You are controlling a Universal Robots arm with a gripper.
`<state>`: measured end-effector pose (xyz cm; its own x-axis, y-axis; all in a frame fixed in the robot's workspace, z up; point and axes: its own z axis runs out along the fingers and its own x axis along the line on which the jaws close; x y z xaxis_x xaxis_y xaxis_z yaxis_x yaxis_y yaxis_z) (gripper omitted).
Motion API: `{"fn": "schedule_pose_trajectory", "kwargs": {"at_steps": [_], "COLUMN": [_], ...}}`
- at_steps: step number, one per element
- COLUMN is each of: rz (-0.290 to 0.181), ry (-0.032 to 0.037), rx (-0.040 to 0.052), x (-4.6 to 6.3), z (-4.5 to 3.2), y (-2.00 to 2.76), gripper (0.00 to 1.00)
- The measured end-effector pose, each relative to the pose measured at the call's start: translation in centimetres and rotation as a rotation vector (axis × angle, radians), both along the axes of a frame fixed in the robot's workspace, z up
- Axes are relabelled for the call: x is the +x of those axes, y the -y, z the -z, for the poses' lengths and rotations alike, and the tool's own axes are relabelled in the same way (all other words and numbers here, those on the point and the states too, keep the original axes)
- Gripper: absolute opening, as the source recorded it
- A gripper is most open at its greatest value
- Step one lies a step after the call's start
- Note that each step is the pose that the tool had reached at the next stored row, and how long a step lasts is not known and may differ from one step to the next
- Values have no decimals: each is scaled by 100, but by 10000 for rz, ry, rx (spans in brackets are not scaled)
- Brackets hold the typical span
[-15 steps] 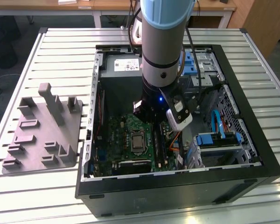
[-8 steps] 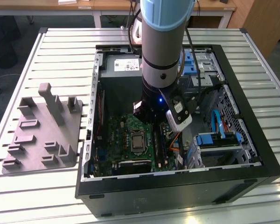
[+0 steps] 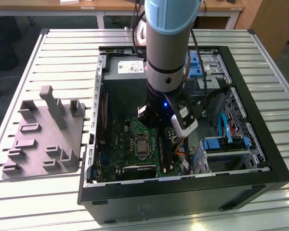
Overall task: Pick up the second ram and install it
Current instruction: 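Insert the second ram into the second slot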
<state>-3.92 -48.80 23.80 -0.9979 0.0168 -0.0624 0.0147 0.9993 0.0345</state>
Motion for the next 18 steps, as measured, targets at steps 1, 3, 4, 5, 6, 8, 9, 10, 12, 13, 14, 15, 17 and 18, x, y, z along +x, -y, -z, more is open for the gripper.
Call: {"fn": "schedule_pose_trajectory", "kwargs": {"at_steps": [1,3,4,5,6,8,9,10,12,13,14,15,17,18], "rz": [0,0,0,0,0,0,0,0,0,0,0,0,0,0], "ry": [0,0,0,0,-1,0,0,0,0,0,0,0,0,0], "rx": [0,0,0,0,0,-1,0,0,0,0,1,0,0,0], "x": [0,0,0,0,0,0,0,0,0,0,0,0,0,0], "z": [5,13,18,22,26,34,38,42,48,52,57,61,69,73], "y": [0,0,0,0,0,0,0,0,0,0,0,0,0,0], "gripper": [14,14,14,14,14,14,14,14,14,14,14,14,14,14]}}
